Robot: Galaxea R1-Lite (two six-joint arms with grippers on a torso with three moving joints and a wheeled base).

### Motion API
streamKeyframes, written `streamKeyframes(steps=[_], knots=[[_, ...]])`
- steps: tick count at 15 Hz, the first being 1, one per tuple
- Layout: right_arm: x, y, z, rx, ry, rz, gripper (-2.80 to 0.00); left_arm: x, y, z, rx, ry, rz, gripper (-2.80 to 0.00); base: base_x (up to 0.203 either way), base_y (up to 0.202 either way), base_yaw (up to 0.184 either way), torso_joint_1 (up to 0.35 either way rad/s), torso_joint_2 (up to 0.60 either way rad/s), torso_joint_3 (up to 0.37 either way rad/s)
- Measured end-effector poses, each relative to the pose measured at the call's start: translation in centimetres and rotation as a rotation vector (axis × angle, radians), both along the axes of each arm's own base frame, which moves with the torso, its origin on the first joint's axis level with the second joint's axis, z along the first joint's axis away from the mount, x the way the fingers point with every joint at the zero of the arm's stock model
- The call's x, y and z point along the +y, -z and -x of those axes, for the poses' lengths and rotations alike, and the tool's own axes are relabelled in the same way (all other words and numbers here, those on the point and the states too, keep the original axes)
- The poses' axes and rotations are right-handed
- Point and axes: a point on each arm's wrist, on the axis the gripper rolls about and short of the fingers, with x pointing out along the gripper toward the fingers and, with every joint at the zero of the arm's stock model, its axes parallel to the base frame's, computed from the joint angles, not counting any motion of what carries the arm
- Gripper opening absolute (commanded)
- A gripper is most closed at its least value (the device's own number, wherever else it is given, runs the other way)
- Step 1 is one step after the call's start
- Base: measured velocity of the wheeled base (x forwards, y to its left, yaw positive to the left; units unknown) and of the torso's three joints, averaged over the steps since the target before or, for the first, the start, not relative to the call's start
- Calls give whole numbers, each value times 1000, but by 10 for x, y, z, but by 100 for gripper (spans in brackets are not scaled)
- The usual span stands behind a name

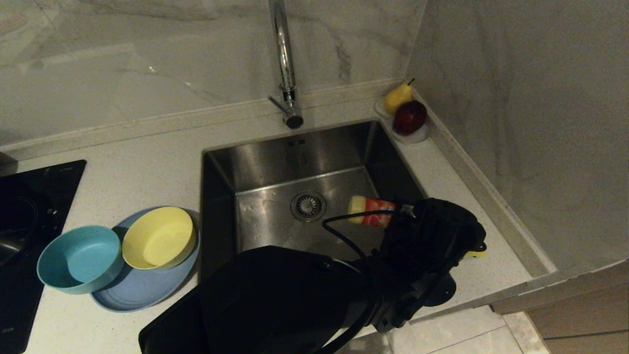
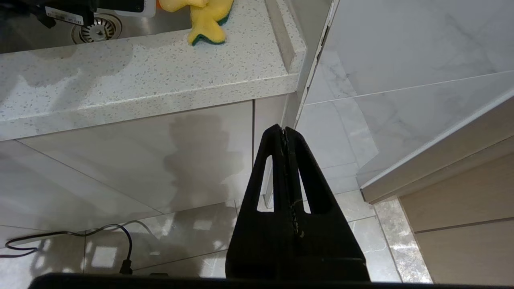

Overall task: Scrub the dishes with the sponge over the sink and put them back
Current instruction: Squeeze it onto the sponge

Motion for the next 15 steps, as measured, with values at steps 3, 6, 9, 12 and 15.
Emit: streamKeyframes(steps=[3,6,9,12,15], knots=[[0,0,0,0,0,0,-280,0,-4,2,-6,8,-25,-280,0,0,0,0,0,0],[0,0,0,0,0,0,-280,0,-8,3,-10,9,-29,-280,0,0,0,0,0,0],[0,0,0,0,0,0,-280,1,-11,3,-15,12,-47,-280,0,0,0,0,0,0],[0,0,0,-1,0,0,-280,1,-12,4,-16,12,-48,-280,0,0,0,0,0,0],[0,0,0,0,0,0,-280,1,-11,4,-12,13,-66,-280,0,0,0,0,0,0]])
